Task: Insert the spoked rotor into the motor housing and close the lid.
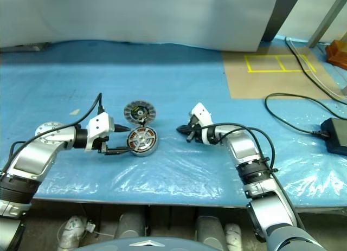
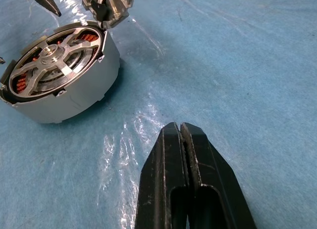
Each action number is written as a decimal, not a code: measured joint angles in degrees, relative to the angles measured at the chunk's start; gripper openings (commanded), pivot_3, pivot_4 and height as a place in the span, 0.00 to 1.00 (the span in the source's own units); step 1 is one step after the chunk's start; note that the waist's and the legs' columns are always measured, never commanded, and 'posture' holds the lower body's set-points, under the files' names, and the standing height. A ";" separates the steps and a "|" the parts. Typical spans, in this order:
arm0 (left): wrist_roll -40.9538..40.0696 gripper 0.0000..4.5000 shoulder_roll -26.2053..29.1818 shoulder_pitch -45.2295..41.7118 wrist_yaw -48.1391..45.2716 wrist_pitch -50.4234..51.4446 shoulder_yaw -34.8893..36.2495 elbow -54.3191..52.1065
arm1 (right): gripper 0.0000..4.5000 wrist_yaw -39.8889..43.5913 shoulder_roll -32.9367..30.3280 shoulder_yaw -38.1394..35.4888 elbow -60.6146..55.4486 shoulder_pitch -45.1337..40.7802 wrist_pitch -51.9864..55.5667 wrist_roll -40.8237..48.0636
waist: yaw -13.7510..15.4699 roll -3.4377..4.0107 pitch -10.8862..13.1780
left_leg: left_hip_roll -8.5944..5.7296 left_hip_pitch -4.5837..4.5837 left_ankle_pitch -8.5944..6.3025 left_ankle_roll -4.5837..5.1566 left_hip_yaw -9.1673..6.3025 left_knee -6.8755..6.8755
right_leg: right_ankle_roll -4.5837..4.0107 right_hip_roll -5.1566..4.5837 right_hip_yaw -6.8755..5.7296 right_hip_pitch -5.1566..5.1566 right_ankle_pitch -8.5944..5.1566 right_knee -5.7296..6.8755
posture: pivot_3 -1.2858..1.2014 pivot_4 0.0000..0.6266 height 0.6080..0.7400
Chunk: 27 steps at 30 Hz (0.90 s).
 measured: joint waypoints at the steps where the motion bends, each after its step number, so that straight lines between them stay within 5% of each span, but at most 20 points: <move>1: -0.10 0.80 -0.08 0.00 0.04 0.00 0.02 -0.02 | 0.00 0.00 0.01 0.00 0.00 0.01 -0.04 0.00 | -0.01 0.00 0.00 | 0.00 0.00 0.00 0.00 0.00 0.01 | 0.00 0.00 0.00 0.00 0.00 0.00 | 0.52 0.24 1.00; 11: -10.66 0.80 -3.47 3.44 1.99 2.32 8.53 -5.32 | 0.00 2.39 1.73 -1.42 -3.16 -0.21 2.31 4.58 | -0.31 0.00 0.00 | 0.04 0.03 0.00 0.00 0.00 -0.02 | -0.01 0.02 0.00 -0.01 0.00 0.02 | 0.52 0.24 1.00; 18: -12.61 0.80 -4.76 9.13 7.28 4.49 13.88 -2.47 | 0.00 4.37 9.91 1.36 -2.22 -7.72 3.92 6.99 | -0.46 -0.02 0.00 | 0.04 0.01 -0.01 0.00 0.00 0.01 | -0.02 0.01 -0.03 -0.02 -0.01 0.04 | 0.52 0.24 1.00; 27: -13.91 0.80 -7.31 0.45 13.50 8.19 17.85 10.59 | 0.00 6.35 14.34 7.69 9.50 -10.47 -0.81 2.71 | 0.03 -0.09 -0.01 | 0.01 -0.07 0.00 -0.01 -0.03 0.10 | 0.00 -0.02 -0.06 -0.01 0.01 0.05 | 0.52 0.24 1.00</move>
